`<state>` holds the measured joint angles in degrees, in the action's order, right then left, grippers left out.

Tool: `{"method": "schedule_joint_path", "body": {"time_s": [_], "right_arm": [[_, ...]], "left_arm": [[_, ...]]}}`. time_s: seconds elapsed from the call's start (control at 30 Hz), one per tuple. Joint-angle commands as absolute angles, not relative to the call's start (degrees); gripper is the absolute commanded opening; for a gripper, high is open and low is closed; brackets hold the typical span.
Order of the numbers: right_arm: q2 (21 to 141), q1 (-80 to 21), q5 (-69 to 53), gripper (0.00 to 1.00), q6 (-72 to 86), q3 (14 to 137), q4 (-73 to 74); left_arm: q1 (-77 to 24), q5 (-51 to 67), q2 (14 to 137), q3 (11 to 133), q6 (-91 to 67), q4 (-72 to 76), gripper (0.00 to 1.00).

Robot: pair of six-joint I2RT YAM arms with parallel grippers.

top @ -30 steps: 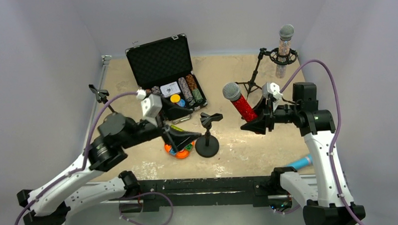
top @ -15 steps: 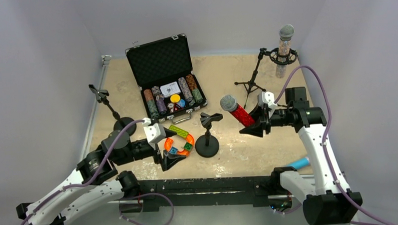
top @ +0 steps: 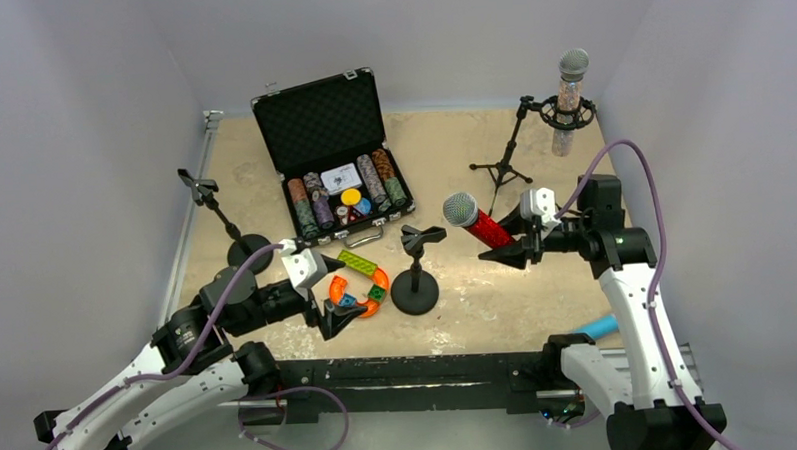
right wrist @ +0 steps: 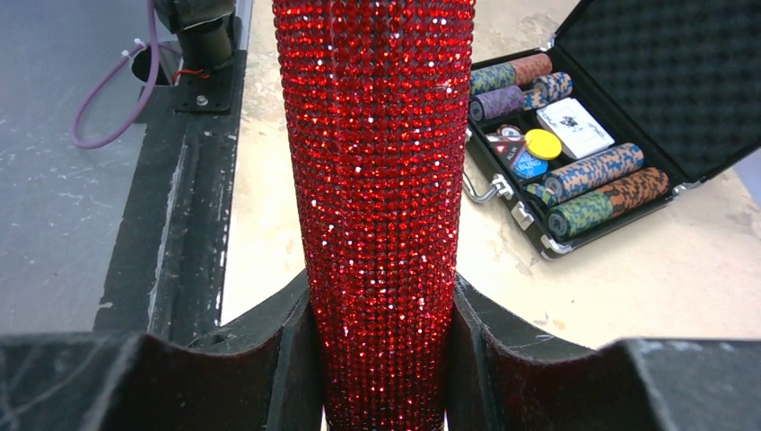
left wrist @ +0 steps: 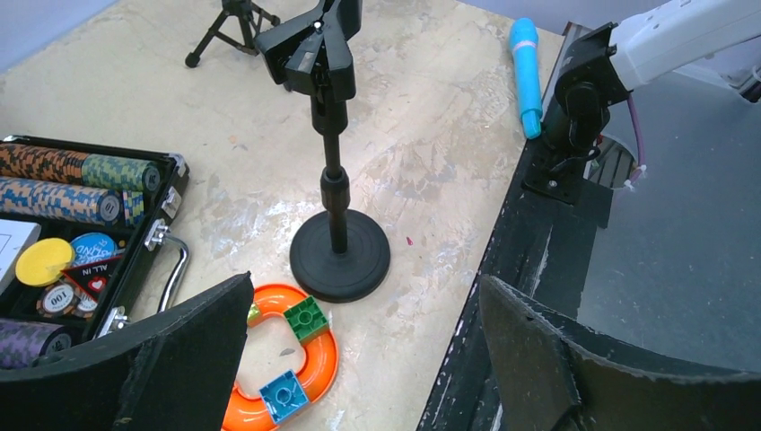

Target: Attach the microphones to the stand

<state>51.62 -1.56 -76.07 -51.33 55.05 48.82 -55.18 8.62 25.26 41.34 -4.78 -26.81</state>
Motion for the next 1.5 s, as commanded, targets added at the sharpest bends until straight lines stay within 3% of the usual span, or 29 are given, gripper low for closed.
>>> {"method": "schedule_joint_path", "body": {"time_s": [0.0,0.23,0.57,0.8,1.23,1.47], "right_arm": [[49.84,-1.67,-79.21,0.0,-49.92,54.42,43.57],[49.49,-1.67,-80.62,0.0,-53.76,53.79,46.82],[48.46,-1.67,-81.12,0.0,-53.15,52.02,45.53],[48.17,-1.67,-81.21,0.0,-52.04,51.43,44.4],[46.58,-1.67,-81.91,0.0,-46.16,48.16,37.42],[47.04,-1.67,-82.19,0.0,-45.32,48.14,36.61]], "left_arm": [[-55.02,7.4,24.96,42.13,-4.0,-25.36,0.99],[-55.02,8.74,24.46,42.42,-0.42,-26.83,0.99],[-55.02,19.33,23.86,40.25,10.87,-27.5,0.99],[-55.03,15.76,24.26,39.2,12.38,-25.92,0.99],[-54.65,17.35,28.09,33.06,12.28,-10.59,0.99],[-52.73,18.14,37.65,34.06,14.15,3.87,0.99]]}}
